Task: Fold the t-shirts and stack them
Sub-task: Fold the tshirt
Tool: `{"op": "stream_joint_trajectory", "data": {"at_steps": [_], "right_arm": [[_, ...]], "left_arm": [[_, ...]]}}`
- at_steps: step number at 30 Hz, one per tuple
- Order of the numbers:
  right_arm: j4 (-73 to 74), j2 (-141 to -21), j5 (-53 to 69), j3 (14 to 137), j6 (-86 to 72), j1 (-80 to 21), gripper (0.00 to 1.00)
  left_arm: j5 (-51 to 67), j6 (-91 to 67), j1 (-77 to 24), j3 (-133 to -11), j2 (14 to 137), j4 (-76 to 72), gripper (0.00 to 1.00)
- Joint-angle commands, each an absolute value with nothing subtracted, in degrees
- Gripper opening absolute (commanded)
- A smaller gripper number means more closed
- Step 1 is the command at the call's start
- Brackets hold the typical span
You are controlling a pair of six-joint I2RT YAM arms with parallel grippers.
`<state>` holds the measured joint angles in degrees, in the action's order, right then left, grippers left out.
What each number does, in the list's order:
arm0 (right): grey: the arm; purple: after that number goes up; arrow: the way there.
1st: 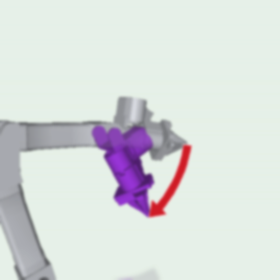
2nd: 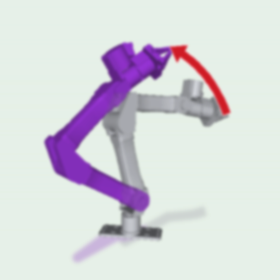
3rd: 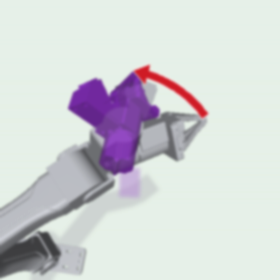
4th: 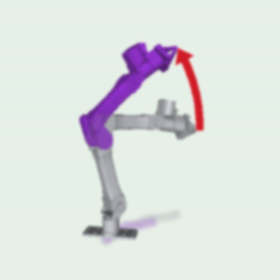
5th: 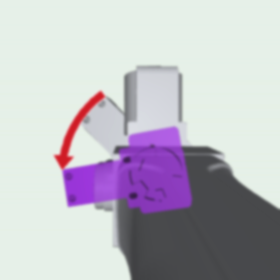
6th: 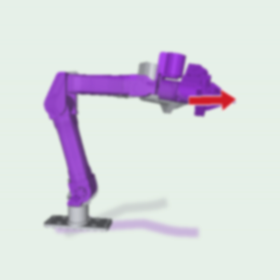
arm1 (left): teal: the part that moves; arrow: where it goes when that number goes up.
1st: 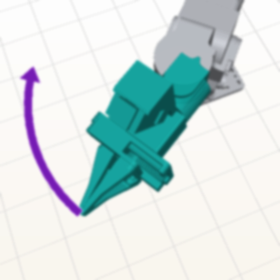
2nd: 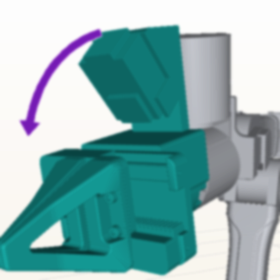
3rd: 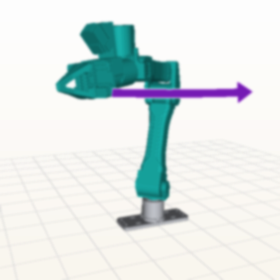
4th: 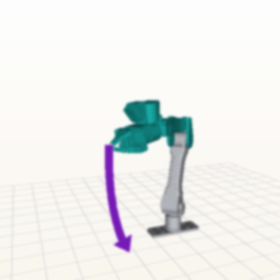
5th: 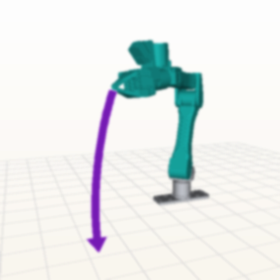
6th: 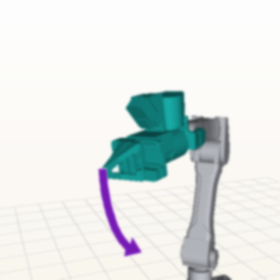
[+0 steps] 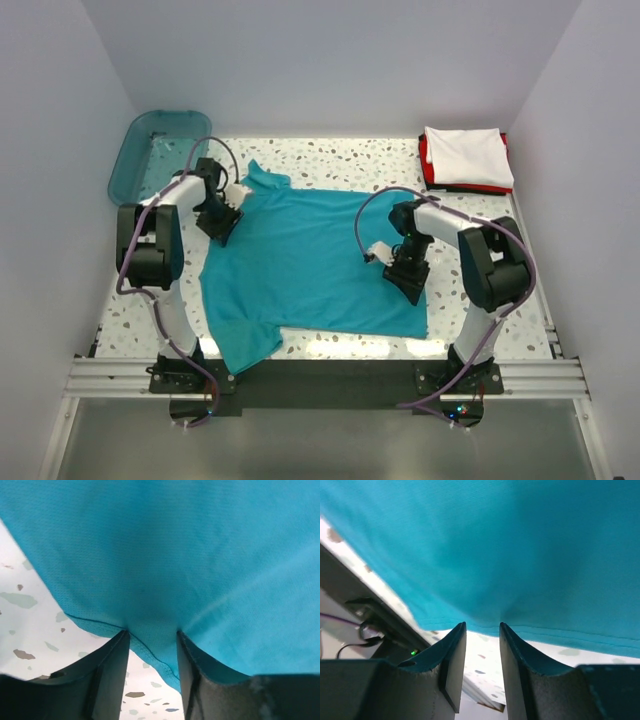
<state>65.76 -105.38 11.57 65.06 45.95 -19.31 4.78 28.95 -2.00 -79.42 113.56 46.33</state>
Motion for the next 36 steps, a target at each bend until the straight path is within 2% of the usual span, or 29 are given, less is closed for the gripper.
{"op": "stream_joint_trajectory", "data": {"at_steps": [1,6,10,16,19,24,31,36], "right_arm": [[72.1,-101.6,17.0,69.2,46.6,-19.3,0.38],[73.5,-103.8,22.7,85.1,43.0,-13.8,0.45],[70.1,-111.5,22.2,105.1,36.8,-8.8,0.47],[61.6,-124.0,14.1,122.4,30.1,-7.5,0.47],[59.1,-127.6,11.1,125.8,30.4,-7.3,0.49],[54.5,-133.1,7.9,127.9,31.5,-7.3,0.58],[51.7,-135.5,6.9,126.1,33.8,-6.5,0.62],[51.8,-137.5,7.6,125.9,34.9,-6.5,0.61]], "left_arm": [[10.7,35.1,-1.1,-81.3,111.7,53.7,0.50],[25.9,33.5,-0.9,-94.5,112.1,54.8,0.58],[28.7,31.0,-0.7,-107.5,116.4,49.0,0.67],[28.0,27.2,-0.7,-117.0,123.3,38.3,0.73],[27.9,23.5,-0.5,-119.7,126.5,33.1,0.75],[27.2,18.3,-0.5,-119.4,129.1,24.9,0.78],[24.9,17.5,-0.5,-119.7,133.9,21.5,0.79],[22.3,18.1,-0.5,-121.0,136.3,20.9,0.81]]}}
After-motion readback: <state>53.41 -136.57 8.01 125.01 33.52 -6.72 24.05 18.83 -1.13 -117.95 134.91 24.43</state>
